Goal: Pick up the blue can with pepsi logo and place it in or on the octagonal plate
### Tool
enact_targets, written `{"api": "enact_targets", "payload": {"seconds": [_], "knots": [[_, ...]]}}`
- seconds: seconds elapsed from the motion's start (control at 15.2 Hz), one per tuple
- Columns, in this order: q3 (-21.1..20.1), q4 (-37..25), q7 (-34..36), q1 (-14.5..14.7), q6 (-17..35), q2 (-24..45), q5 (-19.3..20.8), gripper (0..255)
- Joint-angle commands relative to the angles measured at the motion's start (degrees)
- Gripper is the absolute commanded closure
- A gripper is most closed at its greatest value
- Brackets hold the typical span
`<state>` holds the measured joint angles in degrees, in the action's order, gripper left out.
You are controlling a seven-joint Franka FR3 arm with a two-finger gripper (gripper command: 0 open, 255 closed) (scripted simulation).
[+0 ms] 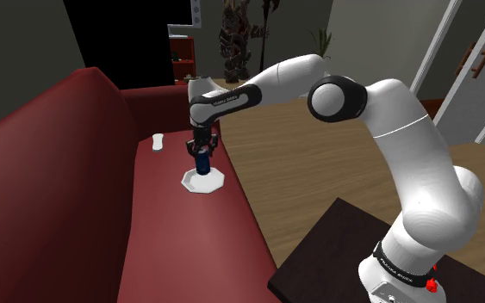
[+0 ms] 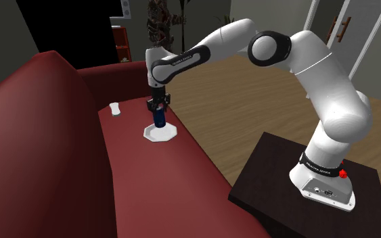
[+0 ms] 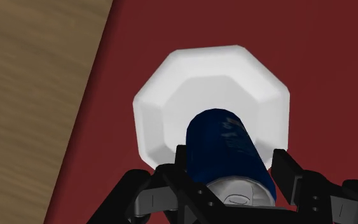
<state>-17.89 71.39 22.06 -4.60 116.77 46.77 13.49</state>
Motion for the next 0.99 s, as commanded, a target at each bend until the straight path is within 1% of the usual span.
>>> {"api": "enact_targets", "payload": {"seconds": [0.0,0.4,0.86,0.92], "knots": [[0.16,0.40,0.12,0.06,1.19,0.76,0.20,255],[0.61,1.09,0.37,0.25,4.05,2.96,0.73,255],[0.61,1.06,0.37,0.25,4.04,2.97,0.73,255],[0.61,1.06,0.37,0.25,4.04,2.97,0.73,0]]}}
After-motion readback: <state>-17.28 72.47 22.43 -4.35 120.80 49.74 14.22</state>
